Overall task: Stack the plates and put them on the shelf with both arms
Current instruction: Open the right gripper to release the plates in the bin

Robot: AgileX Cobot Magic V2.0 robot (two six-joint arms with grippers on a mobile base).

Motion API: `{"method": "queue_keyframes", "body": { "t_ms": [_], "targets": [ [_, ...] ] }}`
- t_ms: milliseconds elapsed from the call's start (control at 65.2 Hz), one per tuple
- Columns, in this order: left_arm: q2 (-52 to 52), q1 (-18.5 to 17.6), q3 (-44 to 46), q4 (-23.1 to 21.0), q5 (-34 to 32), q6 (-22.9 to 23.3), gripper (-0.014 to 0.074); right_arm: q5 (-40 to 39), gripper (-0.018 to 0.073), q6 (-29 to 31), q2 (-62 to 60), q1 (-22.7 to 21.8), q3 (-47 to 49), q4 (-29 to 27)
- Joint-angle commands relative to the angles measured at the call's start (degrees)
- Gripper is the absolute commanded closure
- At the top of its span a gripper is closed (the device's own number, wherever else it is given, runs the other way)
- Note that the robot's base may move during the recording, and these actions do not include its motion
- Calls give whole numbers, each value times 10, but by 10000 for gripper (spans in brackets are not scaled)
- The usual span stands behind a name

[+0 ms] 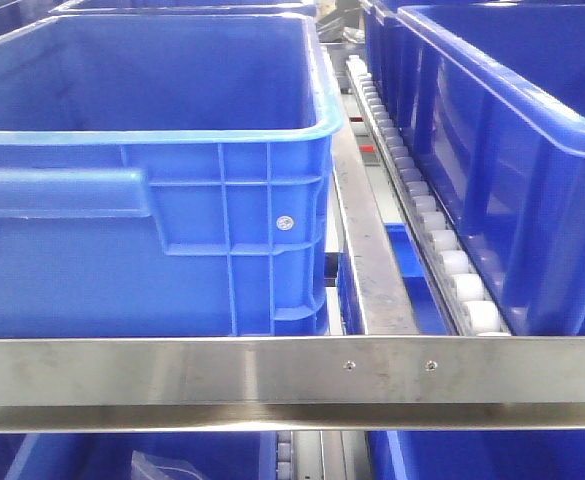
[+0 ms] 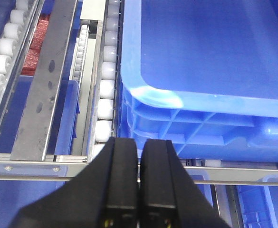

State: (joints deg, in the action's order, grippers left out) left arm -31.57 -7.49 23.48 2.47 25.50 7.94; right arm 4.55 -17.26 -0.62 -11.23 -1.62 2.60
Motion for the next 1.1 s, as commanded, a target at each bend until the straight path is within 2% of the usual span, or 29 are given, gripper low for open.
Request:
{"method": "queue_keyframes", "body": {
  "t_ms": [0,614,645,721,798,921,1090],
  "targets": [
    [-4,-1,16,0,-41,2,500,-55,504,2,-11,-1,-1,5],
    [-4,-4,15,-1,-41,2,500,-55,504,2,-11,-1,-1,5],
    [3,-4,15,12,-41,2,500,-55,504,2,-11,-1,-1,5],
    [43,-4,4,70,-41,3,500,-55,504,2,-11,-1,-1,5],
    [90,-4,-18,40,-53,8,500,-55,504,2,-11,-1,-1,5],
    [174,2,-70,34,-89,8,500,-55,504,2,-11,-1,-1,5],
    [272,20,-167,28,-180,8,500,-55,504,2,-11,-1,-1,5]
  ]
}}
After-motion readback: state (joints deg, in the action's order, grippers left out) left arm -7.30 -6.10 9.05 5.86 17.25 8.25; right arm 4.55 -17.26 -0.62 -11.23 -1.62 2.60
